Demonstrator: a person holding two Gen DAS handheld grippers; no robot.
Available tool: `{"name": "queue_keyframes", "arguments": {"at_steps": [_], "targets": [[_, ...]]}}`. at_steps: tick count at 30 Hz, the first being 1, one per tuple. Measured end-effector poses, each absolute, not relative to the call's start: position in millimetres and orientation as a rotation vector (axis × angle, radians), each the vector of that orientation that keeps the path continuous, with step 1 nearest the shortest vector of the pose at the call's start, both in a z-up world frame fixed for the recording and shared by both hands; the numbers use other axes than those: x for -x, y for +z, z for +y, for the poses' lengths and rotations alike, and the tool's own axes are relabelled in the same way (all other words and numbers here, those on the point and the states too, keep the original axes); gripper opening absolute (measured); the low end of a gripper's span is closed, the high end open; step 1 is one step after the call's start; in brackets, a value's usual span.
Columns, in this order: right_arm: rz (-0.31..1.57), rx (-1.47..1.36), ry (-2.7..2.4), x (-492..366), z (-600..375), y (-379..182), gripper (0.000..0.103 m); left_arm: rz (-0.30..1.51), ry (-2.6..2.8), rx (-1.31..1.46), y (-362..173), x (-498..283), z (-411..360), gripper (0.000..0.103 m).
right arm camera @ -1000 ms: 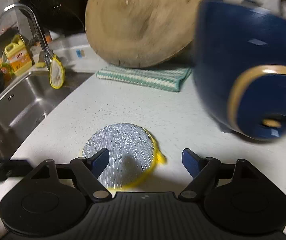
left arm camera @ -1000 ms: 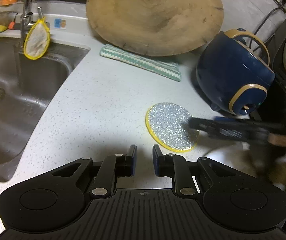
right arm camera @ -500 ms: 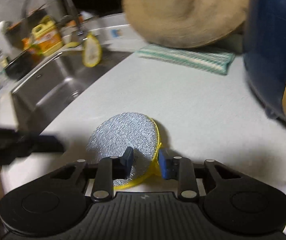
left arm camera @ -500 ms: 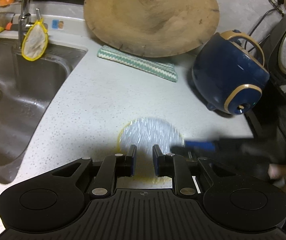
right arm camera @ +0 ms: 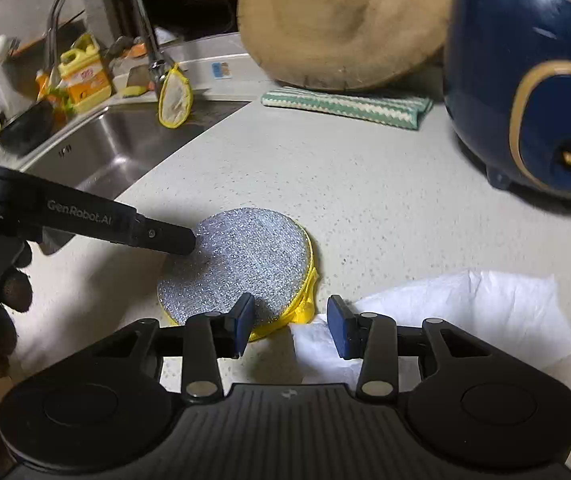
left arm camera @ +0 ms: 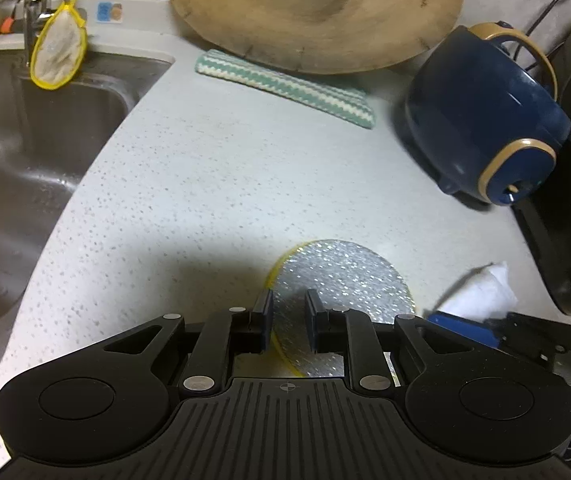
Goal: Collect trash
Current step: 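Lower the open left gripper over the silver-and-yellow scrubber pad, then tilt the left gripper to pinch the scrubber pad's yellow rim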
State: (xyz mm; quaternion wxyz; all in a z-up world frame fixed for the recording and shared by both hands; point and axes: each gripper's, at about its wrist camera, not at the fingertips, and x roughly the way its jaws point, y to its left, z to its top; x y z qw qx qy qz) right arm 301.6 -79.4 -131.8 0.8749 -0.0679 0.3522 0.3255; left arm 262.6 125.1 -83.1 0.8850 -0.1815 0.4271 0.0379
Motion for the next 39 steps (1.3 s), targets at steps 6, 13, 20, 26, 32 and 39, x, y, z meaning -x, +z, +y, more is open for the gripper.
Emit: {"name": "queue_keyframes", "arguments": {"at_steps": [6,13,20,26,32,39], "targets": [[0.744,0.106,0.653,-302,-77,-134,0.04,0.888,0.044,0.403,-87,-267,131,0.027],[0.731,0.106,0.657,-289,-73,-134,0.038,0.913,-0.031,0.521,-73,-264,138,0.03],[0.737,0.091,0.684,-286,-81,-134,0.038,0.943,-0.237,0.562,-67,-264,108,0.016],[0.711,0.134,0.681,-276,-84,-130,0.038,0.874,-0.04,0.531,-67,-262,114,0.018],[0.706,0.118,0.663,-286,-98,-124,0.038,0.882,0.075,0.475,-70,-258,119,0.018],[0.732,0.066,0.696,-309,-95,-116,0.039,0.904,0.108,0.445,-75,-256,118,0.018]]}}
